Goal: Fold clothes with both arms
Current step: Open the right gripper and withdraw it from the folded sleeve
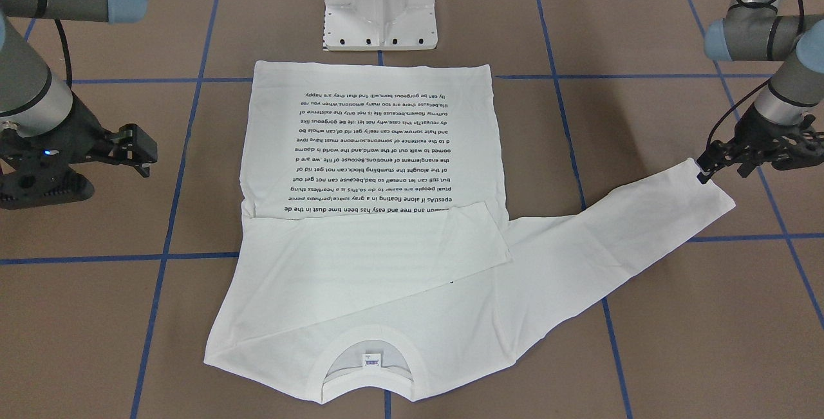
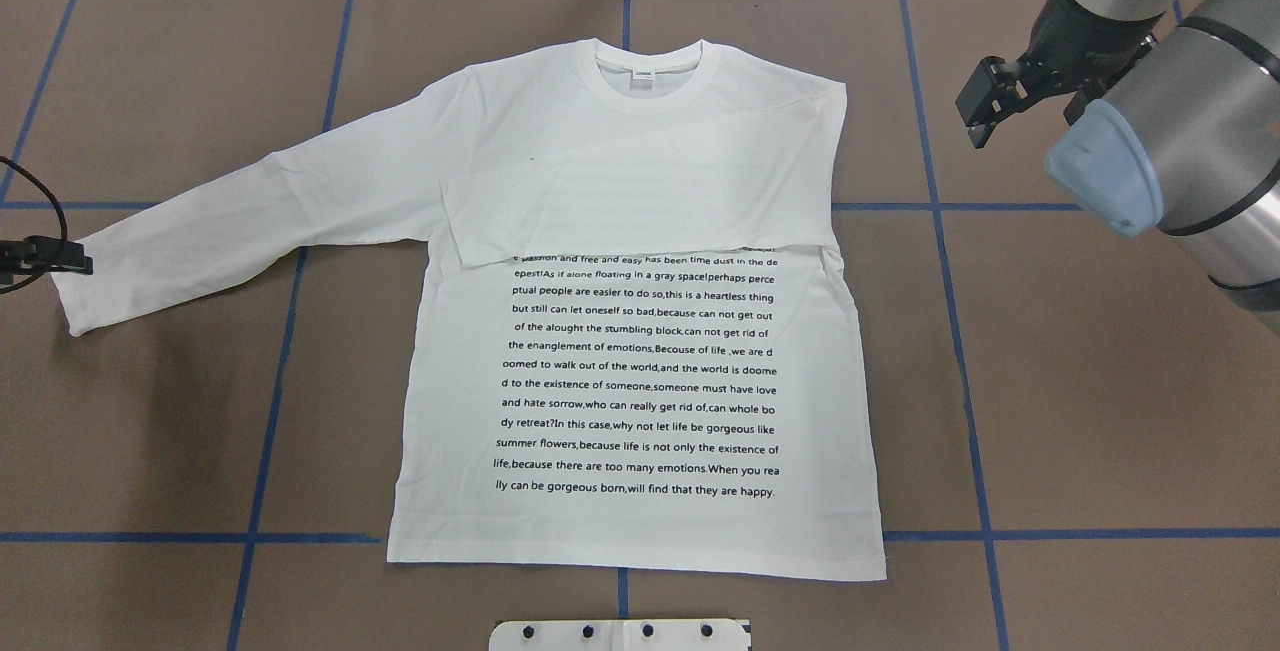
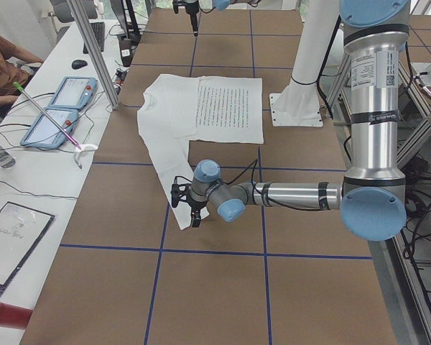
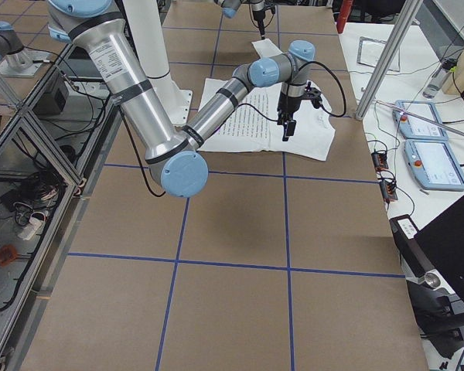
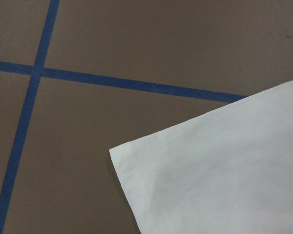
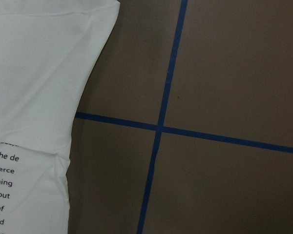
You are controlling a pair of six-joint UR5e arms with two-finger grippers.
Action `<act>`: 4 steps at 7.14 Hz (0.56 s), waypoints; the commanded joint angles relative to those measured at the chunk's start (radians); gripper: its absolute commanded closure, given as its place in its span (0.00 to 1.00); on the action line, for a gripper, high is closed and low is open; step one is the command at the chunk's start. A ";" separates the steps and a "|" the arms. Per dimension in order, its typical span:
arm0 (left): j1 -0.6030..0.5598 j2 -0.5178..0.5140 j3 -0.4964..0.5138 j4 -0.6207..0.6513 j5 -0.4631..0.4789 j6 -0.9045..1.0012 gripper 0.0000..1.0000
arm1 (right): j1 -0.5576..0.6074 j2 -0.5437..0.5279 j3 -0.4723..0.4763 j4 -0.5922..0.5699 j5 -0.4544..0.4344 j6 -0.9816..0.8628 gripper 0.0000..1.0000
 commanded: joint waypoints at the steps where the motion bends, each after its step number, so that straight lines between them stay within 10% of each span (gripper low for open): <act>1: 0.003 -0.033 0.050 -0.001 0.004 0.003 0.01 | 0.012 -0.049 0.036 0.000 0.015 -0.020 0.00; 4: 0.006 -0.027 0.050 -0.007 0.003 0.003 0.05 | 0.012 -0.051 0.044 0.000 0.014 -0.011 0.00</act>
